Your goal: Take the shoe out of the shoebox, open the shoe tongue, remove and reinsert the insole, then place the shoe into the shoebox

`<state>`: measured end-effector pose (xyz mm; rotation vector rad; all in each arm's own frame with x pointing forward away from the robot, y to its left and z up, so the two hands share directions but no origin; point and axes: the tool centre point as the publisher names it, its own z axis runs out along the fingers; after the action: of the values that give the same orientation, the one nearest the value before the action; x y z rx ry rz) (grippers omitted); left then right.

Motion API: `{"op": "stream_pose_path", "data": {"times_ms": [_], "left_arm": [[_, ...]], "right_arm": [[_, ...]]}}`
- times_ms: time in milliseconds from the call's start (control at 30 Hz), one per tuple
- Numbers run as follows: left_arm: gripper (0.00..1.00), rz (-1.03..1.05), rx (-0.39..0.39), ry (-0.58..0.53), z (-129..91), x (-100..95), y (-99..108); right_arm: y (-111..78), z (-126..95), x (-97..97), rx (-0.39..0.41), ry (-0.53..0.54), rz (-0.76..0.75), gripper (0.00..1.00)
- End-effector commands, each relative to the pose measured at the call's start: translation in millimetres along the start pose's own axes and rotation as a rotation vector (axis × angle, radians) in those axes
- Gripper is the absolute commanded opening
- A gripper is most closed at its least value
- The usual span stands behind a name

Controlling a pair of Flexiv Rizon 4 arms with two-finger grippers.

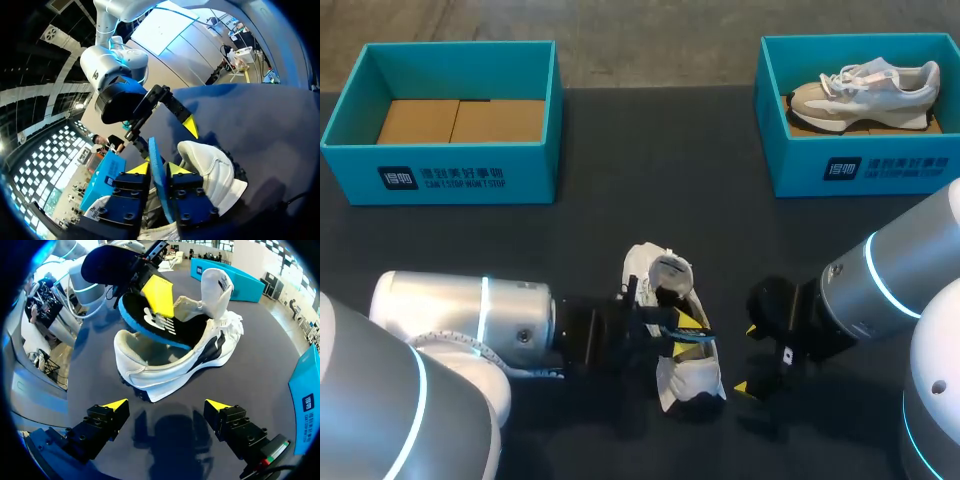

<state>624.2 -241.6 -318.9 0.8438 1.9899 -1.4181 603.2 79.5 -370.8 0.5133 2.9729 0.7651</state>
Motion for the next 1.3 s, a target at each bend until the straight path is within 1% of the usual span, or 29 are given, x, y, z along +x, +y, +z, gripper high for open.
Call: {"op": "stream_pose_path", "data": {"times_ms": [33, 233, 367, 733, 833, 900, 967, 1033, 1100, 1300], "left_arm": [[0.0, 0.007, -0.017, 0.003, 5, 3.4, -4], [0.0, 0.037, -0.035, 0.021, 10, 9.1, 0], [0.0, 0.056, -0.076, 0.02, 12, 9.1, 7], [0.0, 0.026, -0.14, 0.037, 14, 8.5, 32], [0.0, 0.015, -0.141, 0.036, 14, 8.0, 33], [0.0, 0.008, -0.126, 0.036, 13, 7.1, 29], [0.21, 0.003, -0.107, 0.034, 12, 6.5, 24], [0.27, 0.001, -0.091, 0.03, 11, 6.1, 18], [0.29, -0.001, -0.076, 0.031, 9, 6.1, 12], [0.28, -0.005, -0.046, 0.037, 6, 6.2, 1]], "right_arm": [[-0.3, -1, 1.7, 0.0, -0.003, 0.001, 1.0], [-0.3, -1, 1.7, 0.0, -0.003, 0.001, 1.0], [-0.3, -1, 1.7, 0.0, -0.003, 0.001, 1.0], [-0.3, -1, 1.7, 0.0, -0.003, 0.001, 1.0], [-0.3, -1, 1.7, 0.0, -0.003, 0.001, 1.0], [-0.3, -1, 1.7, 0.0, -0.003, 0.001, 1.0], [-0.3, -1, 1.7, 0.0, -0.003, 0.001, 1.0], [-0.3, -1, 1.7, 0.0, -0.003, 0.001, 1.0], [-0.3, -1, 1.7, 0.0, -0.003, 0.001, 1.0], [-0.3, -1, 1.7, 0.0, -0.003, 0.001, 1.0]]}}
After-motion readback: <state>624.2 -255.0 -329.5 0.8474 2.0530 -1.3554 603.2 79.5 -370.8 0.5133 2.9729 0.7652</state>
